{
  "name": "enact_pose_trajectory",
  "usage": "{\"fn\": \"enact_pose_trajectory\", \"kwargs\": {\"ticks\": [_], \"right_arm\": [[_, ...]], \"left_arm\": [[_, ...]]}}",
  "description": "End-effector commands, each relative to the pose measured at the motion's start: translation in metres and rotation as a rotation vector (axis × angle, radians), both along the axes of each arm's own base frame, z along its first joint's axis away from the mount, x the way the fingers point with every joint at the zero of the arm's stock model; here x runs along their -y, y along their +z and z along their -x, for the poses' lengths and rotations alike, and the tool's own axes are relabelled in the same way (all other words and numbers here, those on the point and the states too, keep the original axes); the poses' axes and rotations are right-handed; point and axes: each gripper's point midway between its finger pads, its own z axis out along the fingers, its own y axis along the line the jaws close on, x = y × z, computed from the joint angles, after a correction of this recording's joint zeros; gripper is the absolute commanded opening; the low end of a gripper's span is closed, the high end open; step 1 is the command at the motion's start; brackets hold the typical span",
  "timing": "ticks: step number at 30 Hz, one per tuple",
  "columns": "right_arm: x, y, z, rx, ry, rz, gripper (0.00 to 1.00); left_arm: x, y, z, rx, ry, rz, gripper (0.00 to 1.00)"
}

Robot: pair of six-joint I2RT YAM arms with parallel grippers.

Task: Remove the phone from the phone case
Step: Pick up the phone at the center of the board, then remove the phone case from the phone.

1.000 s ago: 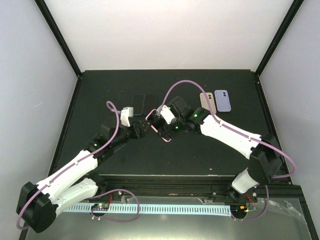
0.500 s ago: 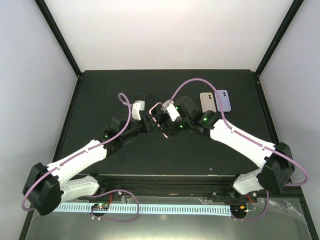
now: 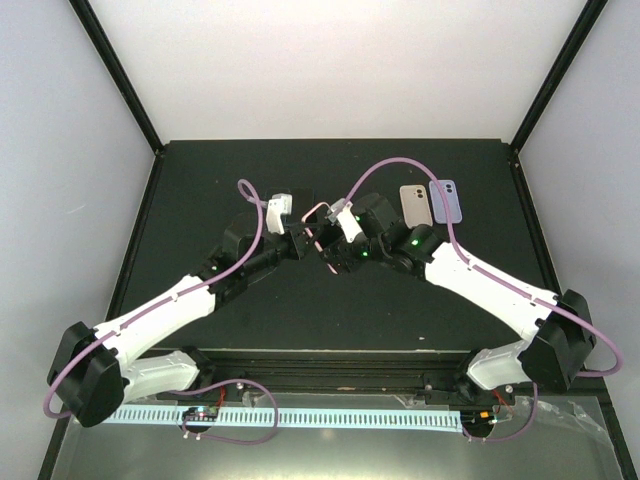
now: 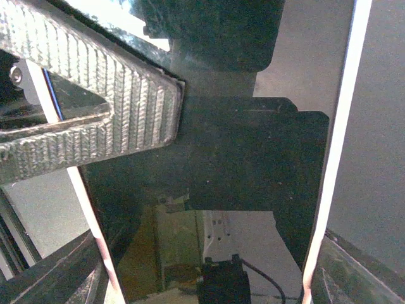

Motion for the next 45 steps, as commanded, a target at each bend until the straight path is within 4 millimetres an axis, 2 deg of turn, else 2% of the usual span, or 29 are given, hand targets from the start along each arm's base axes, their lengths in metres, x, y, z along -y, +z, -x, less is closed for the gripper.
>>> {"fn": "enact_pose_trajectory", "kwargs": {"ticks": [1, 5, 7, 8, 9, 12, 14, 18, 19, 21, 24, 28, 34, 37, 41, 45], "right_arm": [[-0.015, 0.036, -0.001, 0.084, 0.076, -0.094, 0.18], [-0.021, 0.040, 0.016, 0.069, 0.201, -0.089, 0.64], [-0.016, 0.042, 0.022, 0.093, 0.228, -0.080, 0.83], [-0.012, 0.045, 0.023, 0.112, 0.229, -0.075, 0.97], [-0.006, 0.051, 0.025, 0.138, 0.222, -0.078, 0.99], [0.008, 0.063, 0.036, 0.213, 0.239, -0.099, 1.00], [0.015, 0.069, 0.050, 0.250, 0.293, -0.116, 1.00], [0.018, 0.072, 0.079, 0.185, 0.440, -0.143, 0.99], [0.016, 0.074, 0.091, 0.162, 0.502, -0.168, 0.98], [0.017, 0.075, 0.115, 0.142, 0.618, -0.201, 0.93], [0.020, 0.075, 0.135, 0.119, 0.710, -0.230, 0.82], [0.024, 0.062, 0.142, 0.126, 0.779, -0.186, 0.69], [0.028, 0.046, 0.160, 0.113, 0.927, -0.162, 0.55], [0.028, 0.042, 0.166, 0.099, 0.981, -0.169, 0.49], [0.022, 0.035, 0.164, 0.101, 0.996, -0.161, 0.42], [0.019, 0.031, 0.164, 0.103, 1.018, -0.159, 0.38]], "left_arm": [[0.009, 0.034, 0.008, 0.096, -0.072, 0.029, 0.05], [0.002, 0.047, 0.012, 0.135, -0.083, -0.014, 0.01], [-0.004, 0.057, 0.014, 0.184, -0.091, -0.042, 0.02], [-0.008, 0.062, 0.016, 0.207, -0.098, -0.059, 0.02], [-0.013, 0.067, 0.019, 0.227, -0.107, -0.075, 0.01], [-0.023, 0.071, 0.031, 0.288, -0.168, -0.129, 0.02], [-0.024, 0.071, 0.044, 0.329, -0.248, -0.150, 0.02], [-0.021, 0.074, 0.079, 0.416, -0.424, -0.141, 0.01], [-0.020, 0.077, 0.087, 0.439, -0.463, -0.131, 0.01], [-0.018, 0.085, 0.103, 0.474, -0.535, -0.101, 0.02], [-0.018, 0.095, 0.123, 0.523, -0.623, -0.066, 0.02], [-0.017, 0.104, 0.140, 0.568, -0.705, -0.030, 0.02], [-0.015, 0.106, 0.159, 0.582, -0.836, 0.033, 0.02], [-0.014, 0.104, 0.161, 0.583, -0.850, 0.045, 0.02], [-0.014, 0.102, 0.160, 0.584, -0.847, 0.053, 0.02], [-0.014, 0.100, 0.160, 0.574, -0.852, 0.062, 0.02]]}}
